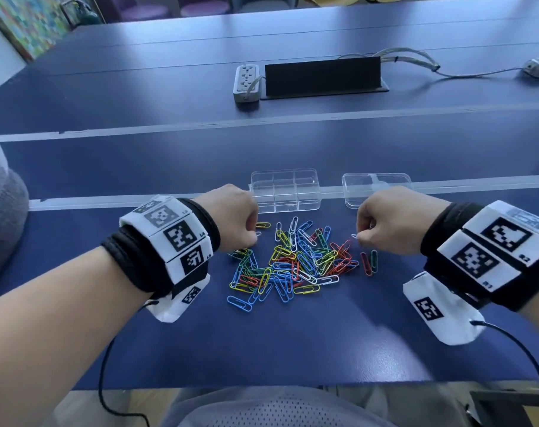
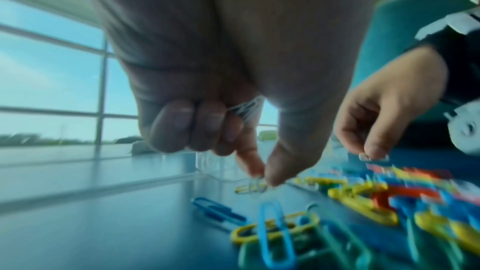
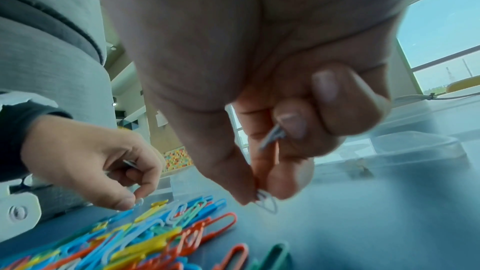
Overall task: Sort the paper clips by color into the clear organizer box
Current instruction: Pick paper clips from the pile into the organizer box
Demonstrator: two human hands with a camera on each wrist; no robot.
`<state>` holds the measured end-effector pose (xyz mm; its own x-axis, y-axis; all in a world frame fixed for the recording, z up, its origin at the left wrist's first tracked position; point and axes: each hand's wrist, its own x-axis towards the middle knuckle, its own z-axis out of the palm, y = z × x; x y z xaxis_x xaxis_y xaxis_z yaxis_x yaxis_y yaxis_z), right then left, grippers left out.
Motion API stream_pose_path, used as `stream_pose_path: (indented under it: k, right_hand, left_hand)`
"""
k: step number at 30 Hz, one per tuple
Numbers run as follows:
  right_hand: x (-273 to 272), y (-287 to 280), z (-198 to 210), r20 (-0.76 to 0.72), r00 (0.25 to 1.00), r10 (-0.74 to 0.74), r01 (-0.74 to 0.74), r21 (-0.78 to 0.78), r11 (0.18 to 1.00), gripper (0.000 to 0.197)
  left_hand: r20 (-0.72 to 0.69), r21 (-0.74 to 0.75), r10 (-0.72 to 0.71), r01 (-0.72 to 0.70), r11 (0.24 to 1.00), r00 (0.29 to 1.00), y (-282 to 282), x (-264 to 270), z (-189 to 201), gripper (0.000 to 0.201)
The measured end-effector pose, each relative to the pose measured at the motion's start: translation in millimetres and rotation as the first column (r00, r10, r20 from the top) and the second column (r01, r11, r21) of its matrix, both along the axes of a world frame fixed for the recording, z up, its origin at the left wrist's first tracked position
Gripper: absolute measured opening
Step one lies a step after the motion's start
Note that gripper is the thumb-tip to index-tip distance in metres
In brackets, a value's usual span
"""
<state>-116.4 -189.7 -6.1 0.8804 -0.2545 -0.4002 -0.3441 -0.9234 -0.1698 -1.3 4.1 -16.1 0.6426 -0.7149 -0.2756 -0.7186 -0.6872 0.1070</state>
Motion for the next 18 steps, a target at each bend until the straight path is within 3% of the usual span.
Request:
stream_pose_path:
  k: [3,5,8,10,14,18]
  right_hand:
    - [0,-2,8,0.032,0.999,-0.044,0.043,0.036,0.998,0.016]
    - [3,-3,12,0.028,0.998,-0.062,0.059,0.108,0.992,0.015]
    - [16,0,14,0.034,0.997,-0.065,0.056,0.224,0.973,0.015]
    - [27,4,15,0.078,0.994,-0.071,0.048,0.268,0.962,0.017]
    - [52,11,22,0.137,0.988,-0.064,0.034,0.206,0.978,0.026]
    - [72,19,26,0.162,0.985,-0.06,0.036,0.149,0.988,0.03]
  left_hand:
    - [-0.1,-0.11,0.116,-0.126,0.986,0.988,0,1,4,0.014]
    - [-0.232,-0.101,0.19,-0.217,0.971,0.954,-1,5,5,0.018]
    - [-0.496,-0.139,0.25,-0.36,0.922,0.832,-3,8,3,0.018]
    - [-0.558,-0.17,0.249,-0.402,0.9,0.792,-6,10,4,0.021]
    - [-0.349,-0.204,0.183,-0.265,0.942,0.919,-27,4,20,0.01]
    - [-0.142,-0.172,0.095,-0.119,0.978,0.985,-61,6,28,0.028]
